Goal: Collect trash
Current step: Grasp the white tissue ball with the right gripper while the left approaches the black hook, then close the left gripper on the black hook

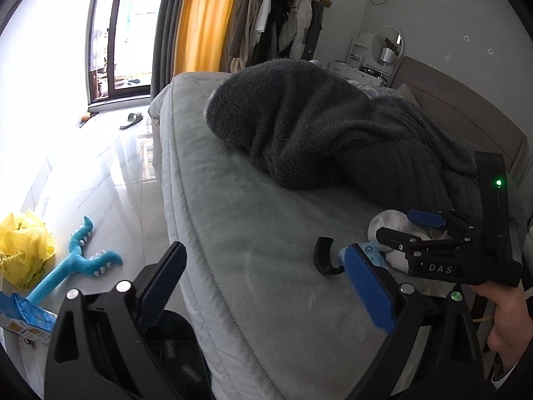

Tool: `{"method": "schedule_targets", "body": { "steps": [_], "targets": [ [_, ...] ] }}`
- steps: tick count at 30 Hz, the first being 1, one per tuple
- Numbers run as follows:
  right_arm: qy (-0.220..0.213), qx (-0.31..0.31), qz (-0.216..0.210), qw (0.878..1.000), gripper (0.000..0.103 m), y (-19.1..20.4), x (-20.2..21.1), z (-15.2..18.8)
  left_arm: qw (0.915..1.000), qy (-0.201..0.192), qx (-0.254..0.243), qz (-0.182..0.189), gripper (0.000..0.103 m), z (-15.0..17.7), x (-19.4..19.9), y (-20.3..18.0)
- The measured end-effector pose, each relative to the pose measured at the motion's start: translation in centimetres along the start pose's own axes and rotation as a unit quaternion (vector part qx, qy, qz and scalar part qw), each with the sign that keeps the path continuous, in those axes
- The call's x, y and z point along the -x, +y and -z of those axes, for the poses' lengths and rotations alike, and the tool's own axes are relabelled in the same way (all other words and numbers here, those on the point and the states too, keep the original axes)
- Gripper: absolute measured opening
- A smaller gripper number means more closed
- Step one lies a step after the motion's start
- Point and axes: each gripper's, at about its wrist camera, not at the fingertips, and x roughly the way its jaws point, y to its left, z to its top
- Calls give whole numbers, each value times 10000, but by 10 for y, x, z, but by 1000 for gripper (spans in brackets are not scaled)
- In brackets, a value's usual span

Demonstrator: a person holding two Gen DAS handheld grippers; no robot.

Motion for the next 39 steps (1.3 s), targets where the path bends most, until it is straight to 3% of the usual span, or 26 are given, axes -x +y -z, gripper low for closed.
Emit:
{"method": "schedule_targets", "body": {
  "steps": [4,12,14,21,26,39],
  "targets": [
    [60,-149,131,9998,81,-17,-5,1,9999,94,-100,106,86,1,-9,-8],
    [335,-393,181,9985,80,-40,-32,2,9987,368,-107,335,77,3,-31,-17],
    [374,-375,194,9984,70,-40,-34,0,9981,450,-115,408,74,5,-35,-19],
    [438,-353,111,9984,50,-42,-43,-7,9954,717,-220,601,63,10,-54,-26],
    [437,-272,75,9986,42,-39,-42,-6,9938,804,-251,723,58,12,-62,-36],
    [-215,-415,-305,9984,41,-48,9,-5,9935,878,-344,633,44,17,-82,-53]
  ]
}}
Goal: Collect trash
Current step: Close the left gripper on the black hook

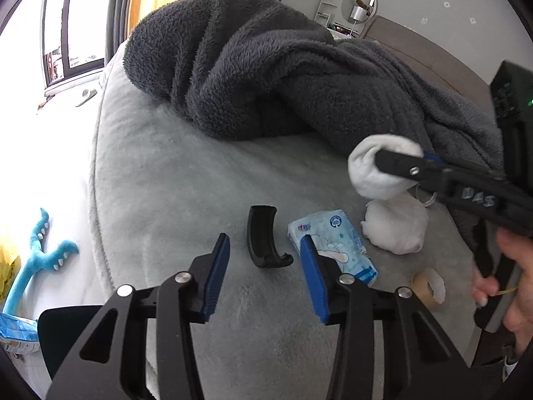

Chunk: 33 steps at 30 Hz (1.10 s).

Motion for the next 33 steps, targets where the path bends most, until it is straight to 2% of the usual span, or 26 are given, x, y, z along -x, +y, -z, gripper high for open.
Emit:
{"method": "schedule_targets", "body": {
  "steps": [4,17,28,33],
  "targets": [
    [-139,-19,-100,9999,41,-1,15,0,9999,4,15,-102,39,-3,-8,-2],
    [-377,-115,-283,9988,41,-18,47,9,9994,173,11,-313,32,-4,-33,-9],
    [-294,-163,-433,9985,41,-25,51,22,9985,279,-81,-465,22,-3,-47,-12],
    [-248,-155,-426,9987,41,-25,52,28,9988,95,-116,-468,22,-4,-37,-13]
  ]
}}
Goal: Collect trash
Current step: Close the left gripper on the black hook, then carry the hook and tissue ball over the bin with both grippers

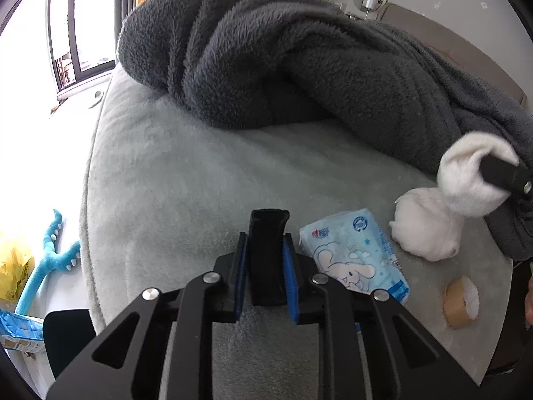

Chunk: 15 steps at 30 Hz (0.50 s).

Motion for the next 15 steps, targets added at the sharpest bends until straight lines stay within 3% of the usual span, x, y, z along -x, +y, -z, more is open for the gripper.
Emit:
{"method": "schedule_targets", "body": {
  "steps": [7,15],
  "targets": [
    [-49,-157,6,9999,41,-5,7,6,9990,-388,-54,194,22,-2,27,-5],
    [-388,-386,9,9985,41,8,28,11,9959,-710,-282,491,22,14,70,-16]
  ]
}}
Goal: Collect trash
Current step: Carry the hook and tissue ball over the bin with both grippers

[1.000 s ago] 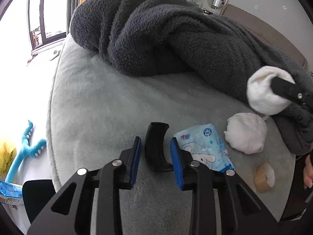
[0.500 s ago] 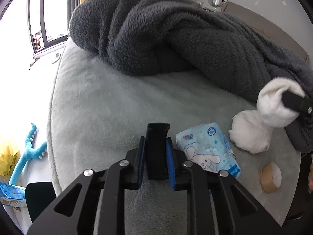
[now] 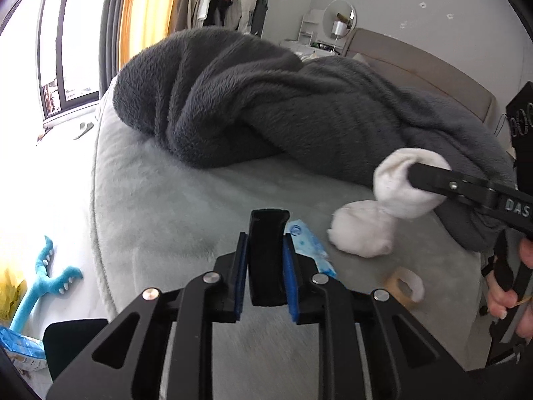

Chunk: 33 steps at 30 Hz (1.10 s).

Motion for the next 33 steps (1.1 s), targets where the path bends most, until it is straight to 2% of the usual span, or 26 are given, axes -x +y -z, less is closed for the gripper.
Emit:
{"method": "schedule_targets", "body": {
  "steps": [2,11,24,33],
  "targets": [
    [-54,-62,-6,10000,41,5,4,2,10000,-67,-24,10,22,2,11,-1],
    [-176,92,452,9988,41,36,13,15,9996,-176,85,-179,22,15,49,9],
    [-94,609,105,9980,41,111,-1,30,9955,-139,522,-783,22,37,87,59],
    [8,877,-204,9959,41,160,-21,33,9894,188,849,-1165,22,55,95,102]
  ]
}}
